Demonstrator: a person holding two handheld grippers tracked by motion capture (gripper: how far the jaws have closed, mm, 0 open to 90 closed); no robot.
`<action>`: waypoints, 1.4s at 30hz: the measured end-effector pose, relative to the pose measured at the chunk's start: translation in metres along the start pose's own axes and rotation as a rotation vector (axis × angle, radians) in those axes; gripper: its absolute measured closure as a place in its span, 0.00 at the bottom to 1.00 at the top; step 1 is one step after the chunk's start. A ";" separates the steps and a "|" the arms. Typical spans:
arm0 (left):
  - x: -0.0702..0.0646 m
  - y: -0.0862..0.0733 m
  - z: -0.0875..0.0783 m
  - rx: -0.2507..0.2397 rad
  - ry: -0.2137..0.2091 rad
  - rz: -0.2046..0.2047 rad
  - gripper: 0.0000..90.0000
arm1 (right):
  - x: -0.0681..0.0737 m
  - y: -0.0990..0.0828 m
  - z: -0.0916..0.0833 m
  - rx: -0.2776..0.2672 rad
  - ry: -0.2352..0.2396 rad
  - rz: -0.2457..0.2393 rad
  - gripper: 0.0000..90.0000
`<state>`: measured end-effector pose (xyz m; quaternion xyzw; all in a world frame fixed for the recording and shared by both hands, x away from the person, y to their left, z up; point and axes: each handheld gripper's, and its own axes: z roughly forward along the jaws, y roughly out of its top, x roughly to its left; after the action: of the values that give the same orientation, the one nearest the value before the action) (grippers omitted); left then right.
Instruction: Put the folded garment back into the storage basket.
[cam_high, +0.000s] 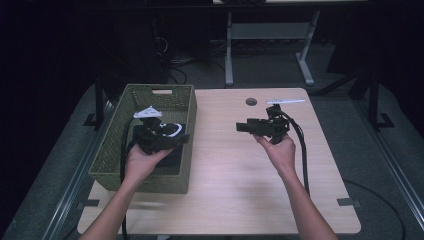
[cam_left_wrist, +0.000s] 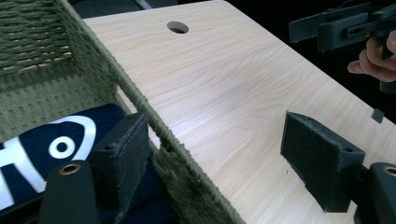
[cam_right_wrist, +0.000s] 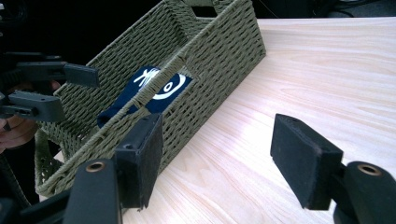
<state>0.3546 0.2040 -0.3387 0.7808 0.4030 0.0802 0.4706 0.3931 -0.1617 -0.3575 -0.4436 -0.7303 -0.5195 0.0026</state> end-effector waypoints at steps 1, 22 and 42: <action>-0.001 0.000 0.001 -0.002 -0.001 0.003 0.26 | 0.000 -0.001 -0.001 0.001 -0.001 0.007 0.38; -0.022 0.005 0.027 0.015 -0.030 0.024 0.24 | -0.023 -0.018 -0.025 -0.020 -0.024 0.027 0.37; -0.055 0.007 0.060 0.011 -0.046 0.056 0.25 | -0.046 -0.040 -0.052 -0.041 -0.046 0.070 0.36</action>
<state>0.3527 0.1235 -0.3518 0.7960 0.3708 0.0731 0.4729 0.3718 -0.2336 -0.3855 -0.4807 -0.7032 -0.5239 -0.0050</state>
